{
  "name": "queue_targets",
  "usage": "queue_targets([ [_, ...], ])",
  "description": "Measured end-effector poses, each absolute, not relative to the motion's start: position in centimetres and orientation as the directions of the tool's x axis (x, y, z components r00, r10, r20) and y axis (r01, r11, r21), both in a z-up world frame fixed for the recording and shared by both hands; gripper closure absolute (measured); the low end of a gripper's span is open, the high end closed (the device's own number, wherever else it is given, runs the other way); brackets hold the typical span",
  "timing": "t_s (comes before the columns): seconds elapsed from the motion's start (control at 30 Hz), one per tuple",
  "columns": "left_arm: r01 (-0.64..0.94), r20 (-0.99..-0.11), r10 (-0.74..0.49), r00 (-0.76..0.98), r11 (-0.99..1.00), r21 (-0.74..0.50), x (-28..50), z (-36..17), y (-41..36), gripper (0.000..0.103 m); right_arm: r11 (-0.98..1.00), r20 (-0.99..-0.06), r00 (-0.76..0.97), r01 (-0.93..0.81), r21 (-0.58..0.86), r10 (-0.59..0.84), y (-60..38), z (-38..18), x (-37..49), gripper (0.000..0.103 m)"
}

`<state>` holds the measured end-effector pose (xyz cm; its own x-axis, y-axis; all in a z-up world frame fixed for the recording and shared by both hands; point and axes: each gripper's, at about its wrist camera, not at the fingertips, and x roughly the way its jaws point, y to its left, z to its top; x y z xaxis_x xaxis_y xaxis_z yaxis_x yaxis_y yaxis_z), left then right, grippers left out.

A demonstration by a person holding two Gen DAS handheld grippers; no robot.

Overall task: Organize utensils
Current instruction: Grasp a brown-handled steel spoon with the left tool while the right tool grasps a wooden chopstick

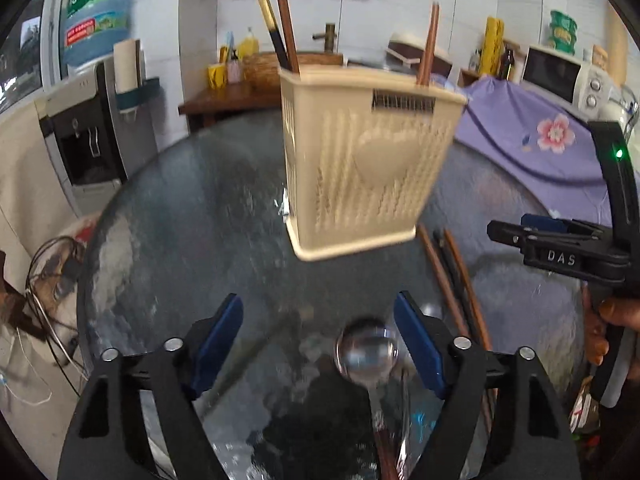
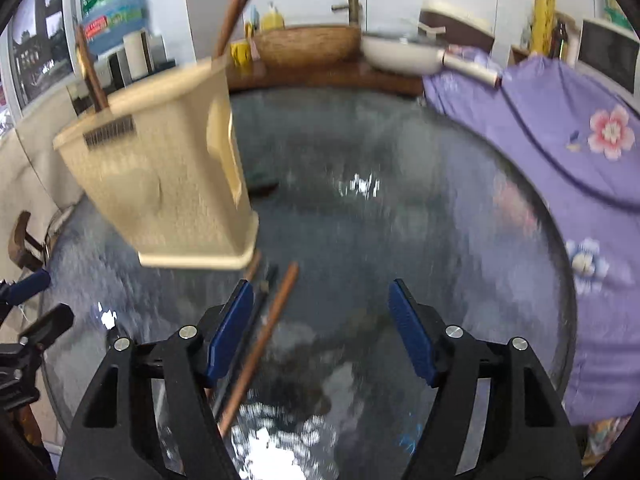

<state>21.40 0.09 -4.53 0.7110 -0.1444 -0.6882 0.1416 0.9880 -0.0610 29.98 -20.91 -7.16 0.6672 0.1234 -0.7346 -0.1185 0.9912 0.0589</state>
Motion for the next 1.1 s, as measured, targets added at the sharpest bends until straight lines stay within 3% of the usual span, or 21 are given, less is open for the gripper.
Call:
queue_targets([
  [0.13,0.145,-0.727,-0.159,0.668,0.986,-0.082,20.7,-6.6,0.2,0.039,0.989,-0.764,0.630,-0.122,0.081,0.140,-20.4,-8.9,29.4,0.050],
  [0.53,0.177,-0.766,-0.172,0.620,0.981,-0.077,19.2,-8.7,0.0,0.045,0.988,-0.795,0.592,-0.145,0.057,0.132,-18.5,-10.3,28.9,0.056],
  [0.77,0.187,-0.773,-0.174,0.610,0.980,-0.072,19.0,-9.0,-0.3,0.047,0.988,-0.804,0.584,-0.154,0.020,0.107,-18.5,-10.7,29.2,0.069],
  [1.1,0.204,-0.780,-0.125,0.613,0.979,0.003,19.3,-9.3,-2.2,0.048,0.989,-0.802,0.588,-0.149,0.021,0.106,-18.8,-10.5,30.8,0.071],
])
